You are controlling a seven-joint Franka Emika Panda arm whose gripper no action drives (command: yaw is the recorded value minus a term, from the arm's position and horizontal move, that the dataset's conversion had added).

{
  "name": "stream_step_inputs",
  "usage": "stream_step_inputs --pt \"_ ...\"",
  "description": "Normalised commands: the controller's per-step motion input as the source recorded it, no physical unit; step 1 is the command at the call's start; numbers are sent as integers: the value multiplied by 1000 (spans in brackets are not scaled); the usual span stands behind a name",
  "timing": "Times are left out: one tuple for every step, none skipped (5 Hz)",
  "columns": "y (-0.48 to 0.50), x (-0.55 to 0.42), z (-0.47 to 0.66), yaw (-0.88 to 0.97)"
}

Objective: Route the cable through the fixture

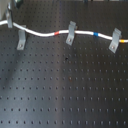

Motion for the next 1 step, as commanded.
stream_step_inputs --pt "18 7 383 -146"
